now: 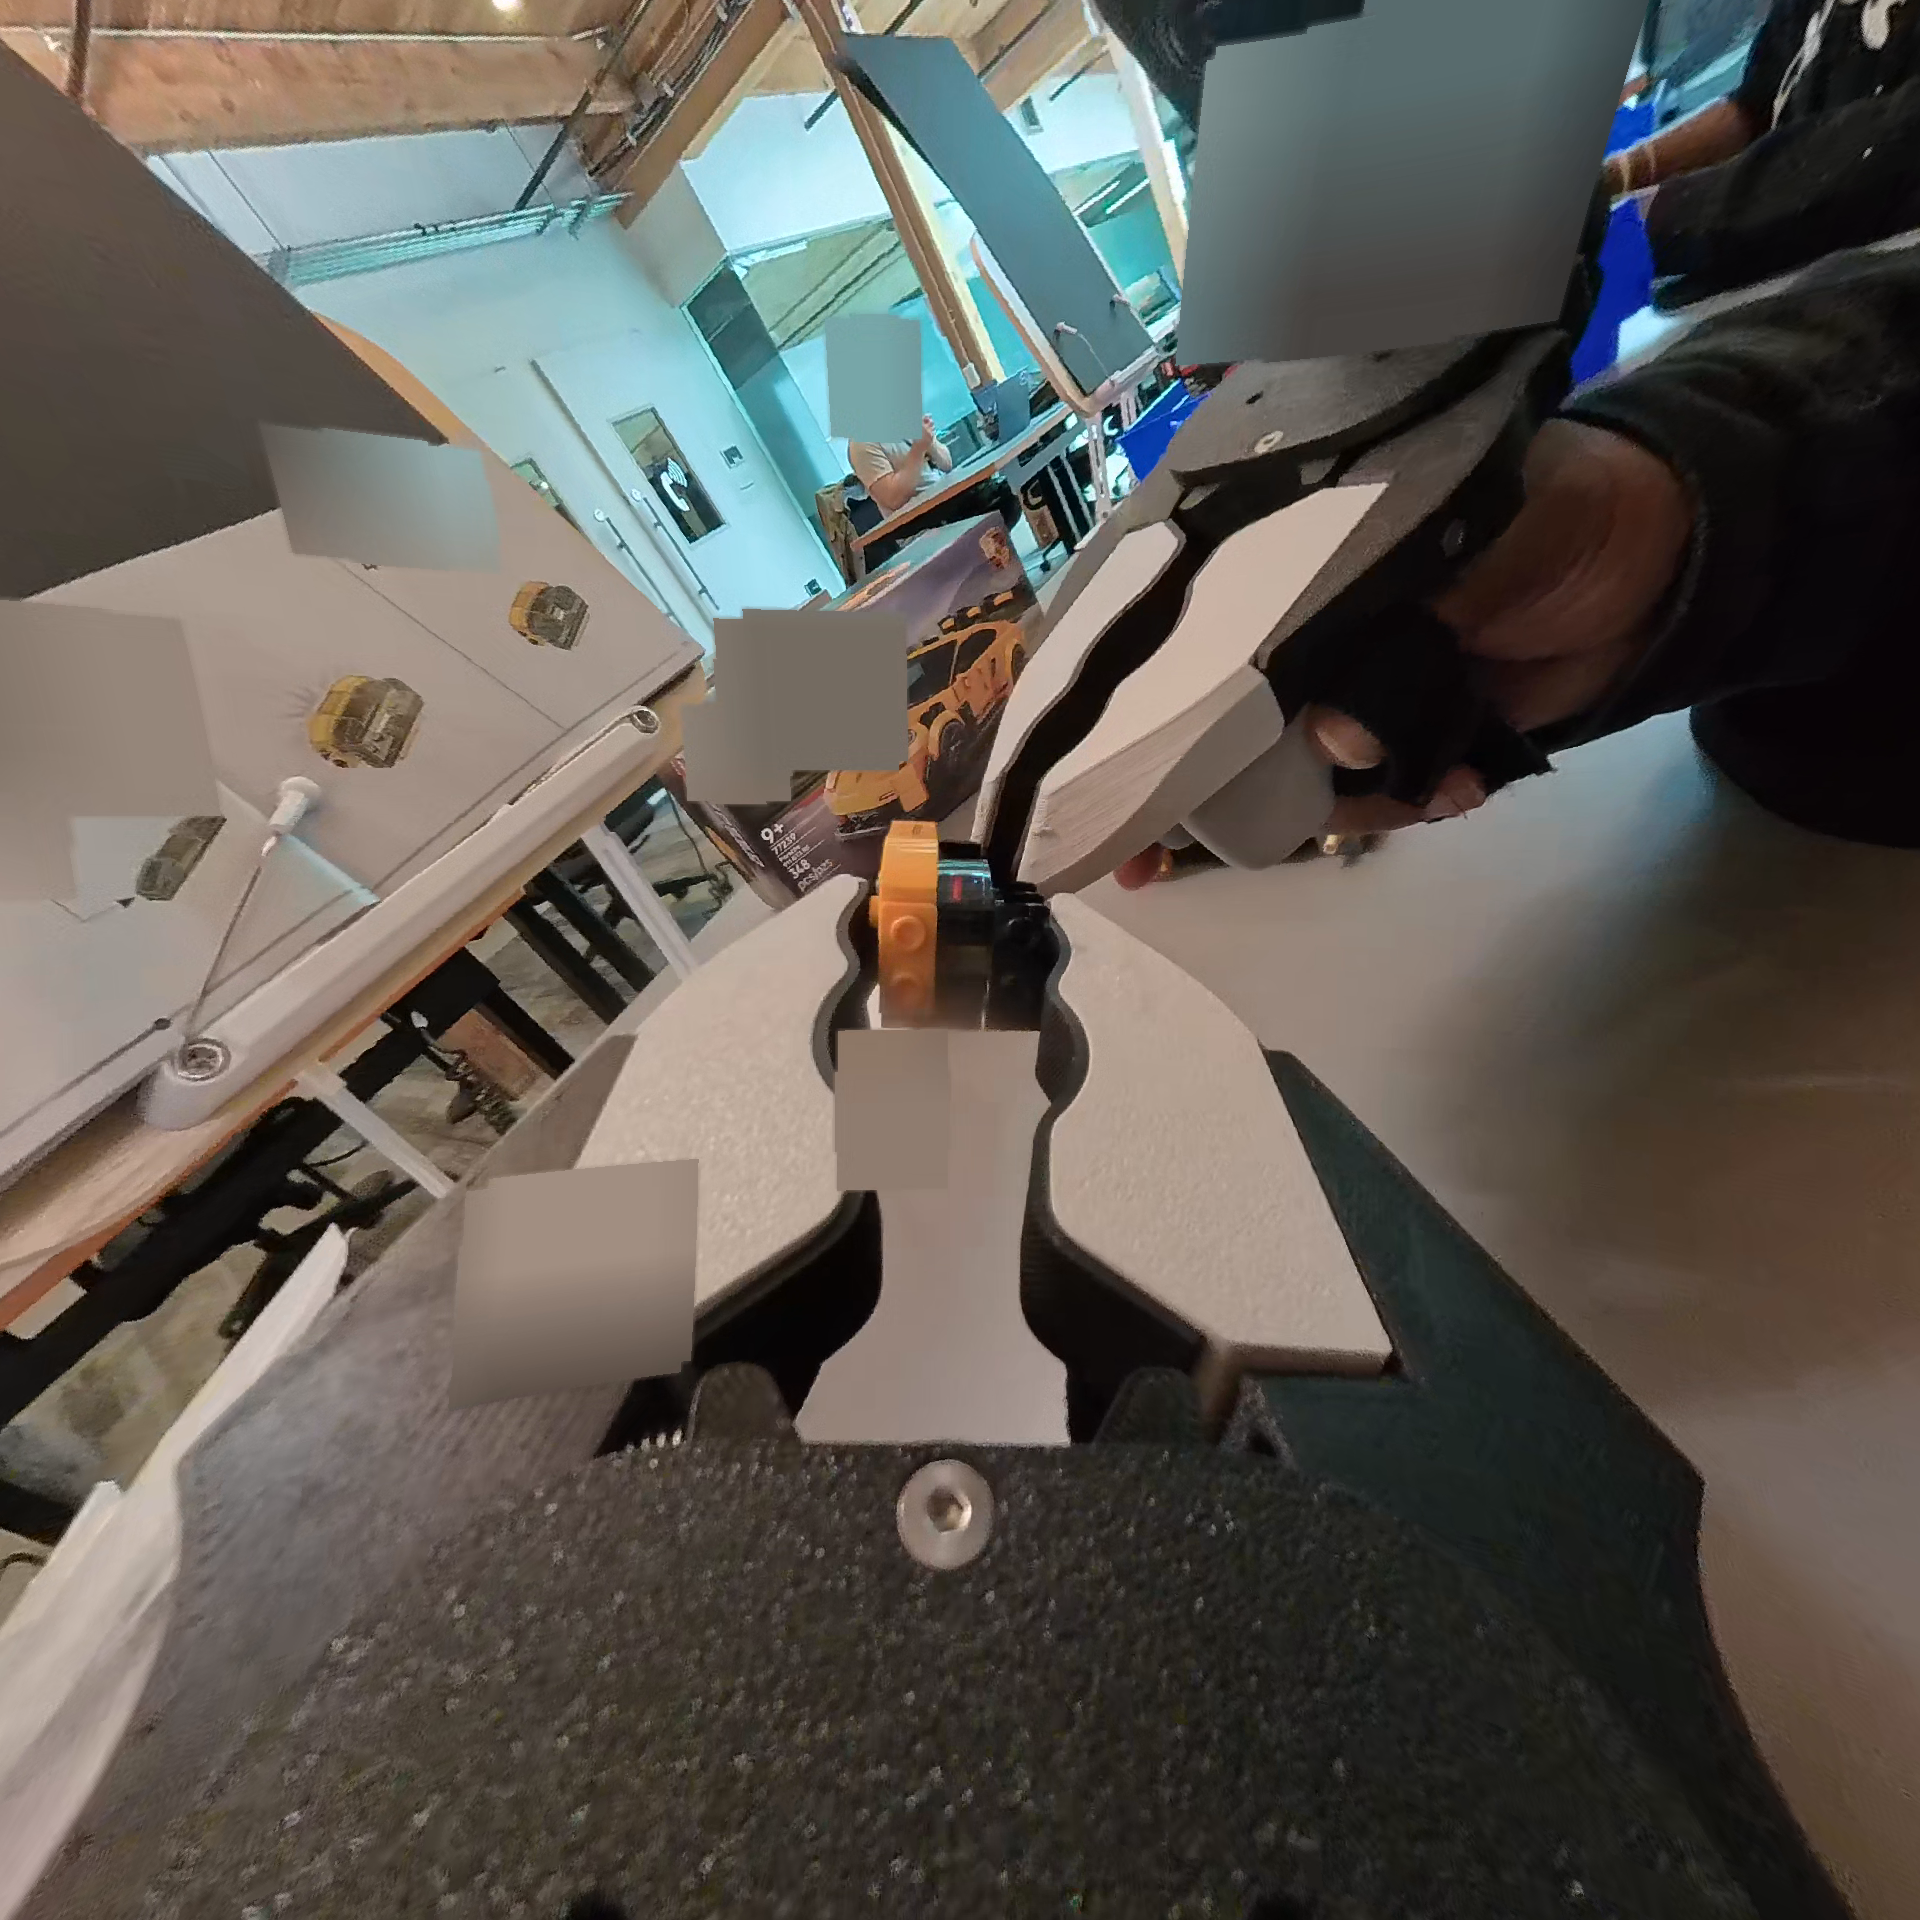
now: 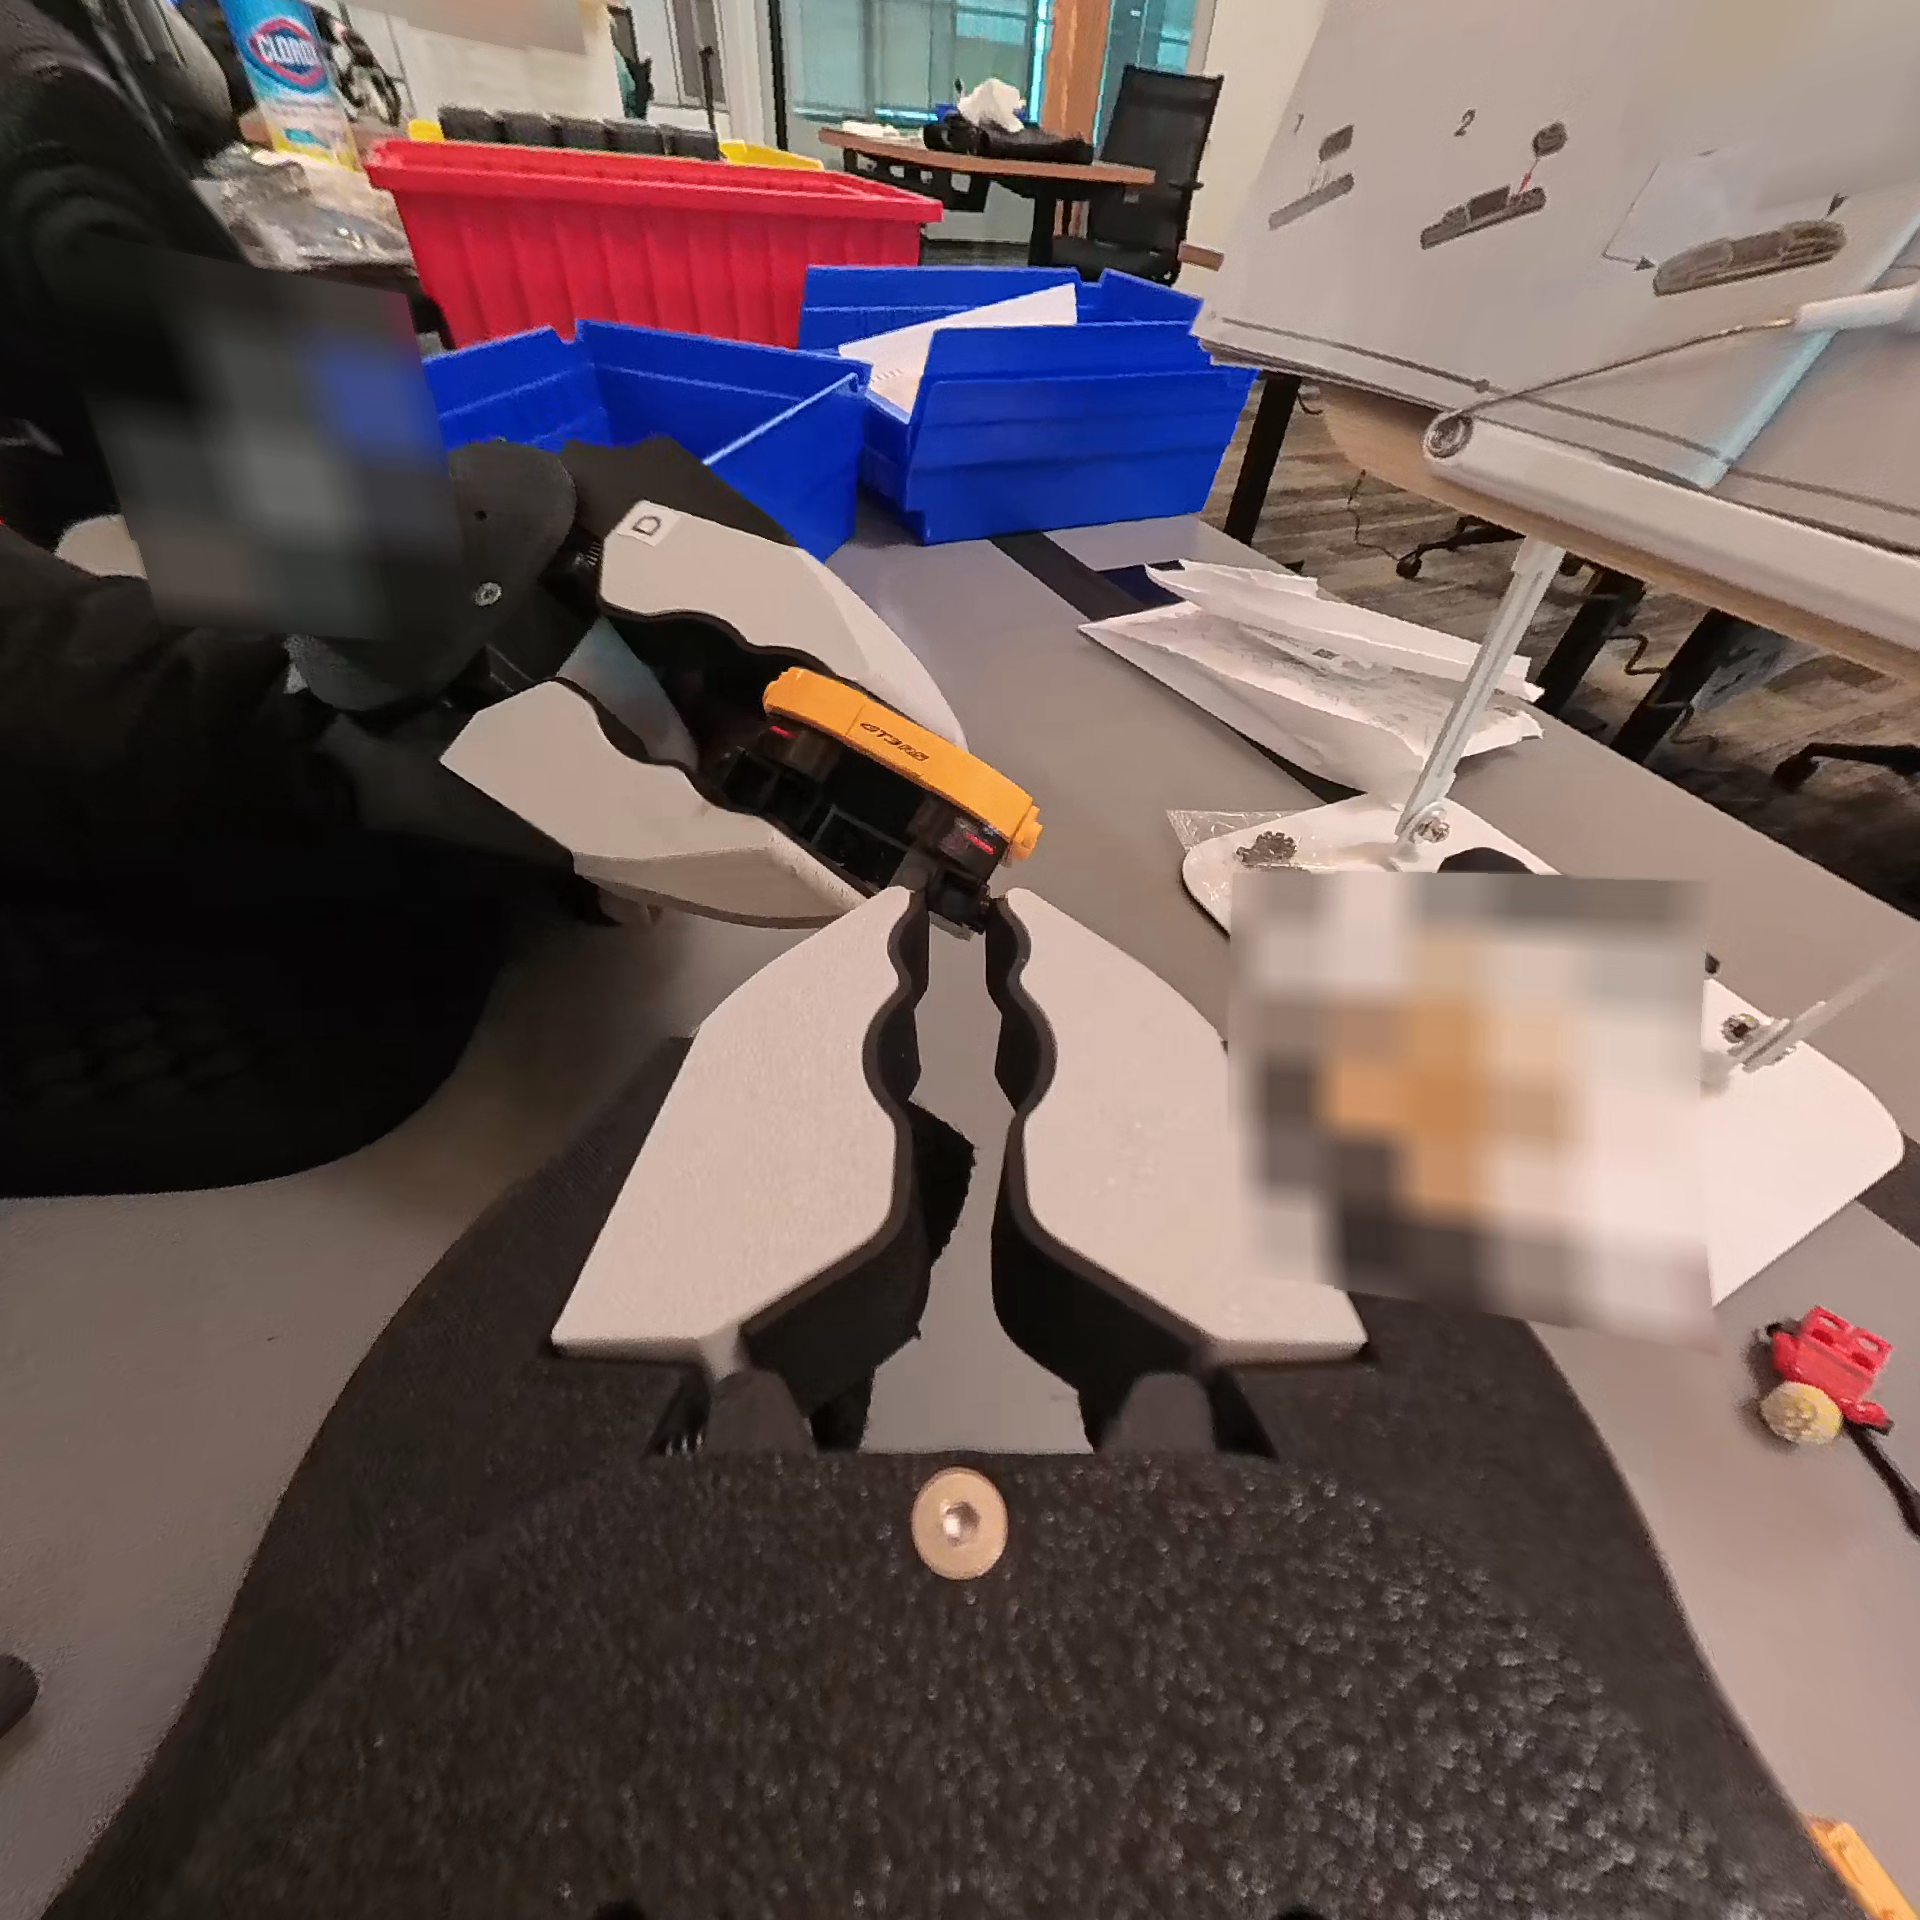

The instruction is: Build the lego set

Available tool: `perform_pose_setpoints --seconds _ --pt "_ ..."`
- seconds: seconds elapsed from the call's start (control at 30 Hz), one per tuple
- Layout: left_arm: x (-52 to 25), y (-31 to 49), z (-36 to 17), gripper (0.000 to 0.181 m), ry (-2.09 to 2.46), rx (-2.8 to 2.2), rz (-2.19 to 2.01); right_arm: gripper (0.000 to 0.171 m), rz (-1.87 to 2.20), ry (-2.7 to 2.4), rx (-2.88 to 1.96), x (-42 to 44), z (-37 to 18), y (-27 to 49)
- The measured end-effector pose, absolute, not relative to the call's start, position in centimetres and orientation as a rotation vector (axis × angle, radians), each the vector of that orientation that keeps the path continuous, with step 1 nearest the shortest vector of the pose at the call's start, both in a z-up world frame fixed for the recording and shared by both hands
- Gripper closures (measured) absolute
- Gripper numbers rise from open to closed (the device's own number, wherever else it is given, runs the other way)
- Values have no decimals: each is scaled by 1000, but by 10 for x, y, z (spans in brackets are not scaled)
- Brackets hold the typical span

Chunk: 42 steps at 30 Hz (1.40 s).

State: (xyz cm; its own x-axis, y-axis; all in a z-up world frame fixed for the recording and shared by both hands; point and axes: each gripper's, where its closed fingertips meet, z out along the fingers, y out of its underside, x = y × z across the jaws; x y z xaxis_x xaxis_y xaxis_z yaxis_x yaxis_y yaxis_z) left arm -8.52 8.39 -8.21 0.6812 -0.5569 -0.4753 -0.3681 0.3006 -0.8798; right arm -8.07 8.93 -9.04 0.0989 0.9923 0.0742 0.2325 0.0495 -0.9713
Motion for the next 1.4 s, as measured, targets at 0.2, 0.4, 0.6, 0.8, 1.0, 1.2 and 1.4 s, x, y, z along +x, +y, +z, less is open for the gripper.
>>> perform_pose_setpoints --seconds 0.2,0.4,0.6,0.8,1.0,1.2,1.4 --pt "-86 84 -81 153 834 -1333 -250 160 959 -1331 -1349 -81 -89 89" --pt "-86 84 -81 153 793 -1356 -365 160 971 -1333 -1333 -81 -87 88" --pt "-86 85 -81 153 775 -1362 -403 160 1019 -1317 -1359 -81 -87 89" --pt "-89 87 -79 153 770 -1342 -338 156 1047 -1303 -1370 -81 -87 88" --pt "-87 83 -76 153 804 -1299 -297 137 1717 -1143 -1574 -81 -86 82" --pt "-79 73 -71 153 850 -1238 -314 145 2265 -1022 -1577 -73 -76 70" --pt "-75 72 -74 153 897 -1228 -251 149 2286 -982 -1610 -75 -78 72"
